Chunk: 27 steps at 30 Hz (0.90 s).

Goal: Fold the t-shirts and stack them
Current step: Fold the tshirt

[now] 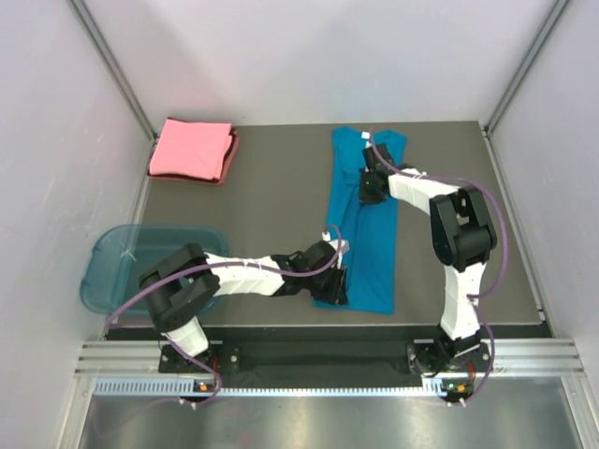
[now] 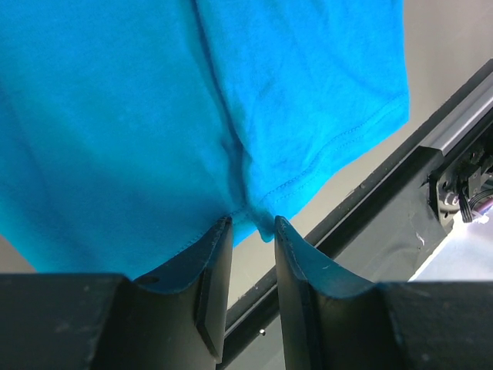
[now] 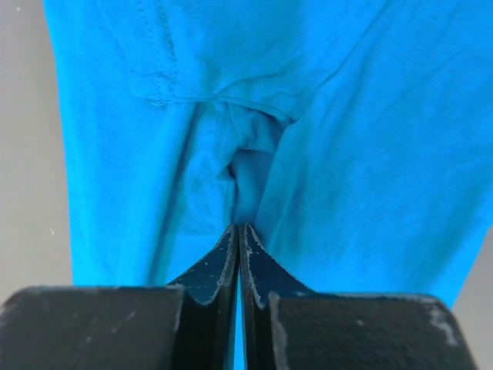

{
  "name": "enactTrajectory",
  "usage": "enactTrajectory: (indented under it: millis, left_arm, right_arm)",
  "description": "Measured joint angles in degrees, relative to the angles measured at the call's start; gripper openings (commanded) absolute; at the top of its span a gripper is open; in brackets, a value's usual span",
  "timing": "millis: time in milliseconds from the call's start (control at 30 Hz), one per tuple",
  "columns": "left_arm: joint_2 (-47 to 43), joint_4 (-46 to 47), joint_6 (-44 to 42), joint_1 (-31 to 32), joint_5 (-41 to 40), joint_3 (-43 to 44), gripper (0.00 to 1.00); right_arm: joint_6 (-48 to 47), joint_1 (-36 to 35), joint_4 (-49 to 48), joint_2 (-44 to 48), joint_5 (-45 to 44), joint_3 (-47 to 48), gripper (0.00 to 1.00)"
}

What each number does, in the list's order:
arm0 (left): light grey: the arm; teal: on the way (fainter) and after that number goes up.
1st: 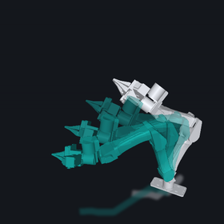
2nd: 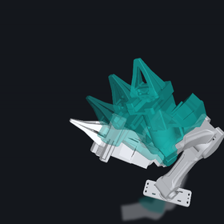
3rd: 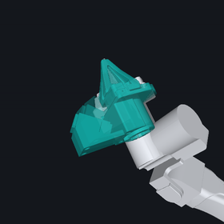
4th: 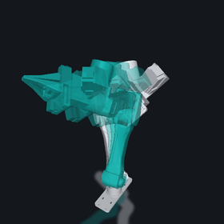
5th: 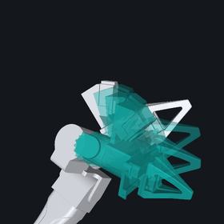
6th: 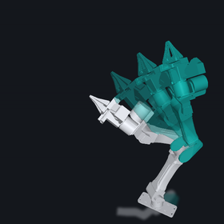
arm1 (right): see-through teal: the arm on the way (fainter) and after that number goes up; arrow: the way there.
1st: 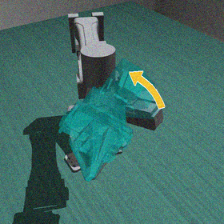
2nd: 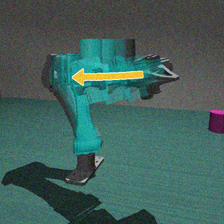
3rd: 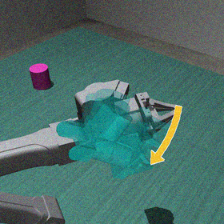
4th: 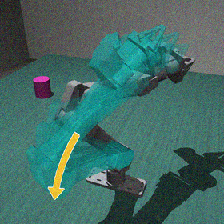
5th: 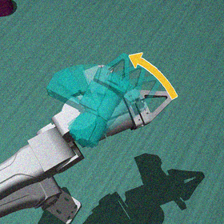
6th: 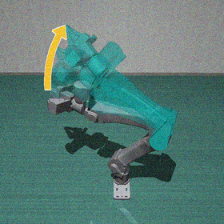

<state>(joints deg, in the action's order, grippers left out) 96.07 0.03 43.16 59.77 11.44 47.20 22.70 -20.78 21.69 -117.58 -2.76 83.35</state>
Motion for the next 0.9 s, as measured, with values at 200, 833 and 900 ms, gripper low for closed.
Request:
enactTrajectory:
  millis: [200,833,900]
  left_arm:
    - [0.0,0.02,0.24,0.48,0.0,-0.13,0.33]
    - [-10.58,-14.4,-5.4,-14.14,-3.19,9.22,0.39]
    - [-10.14,-14.97,-6.1,-18.56,-3.06,9.22,0.39]
  right_arm:
    - [0.0,0.57,0.59,1.07,-0.9,-0.11,0.0]
    - [2.03,-0.37,0.2,2.71,2.21,-2.36,0.23]
    - [2.23,-0.72,0.2,2.71,2.32,-2.36,0.22]
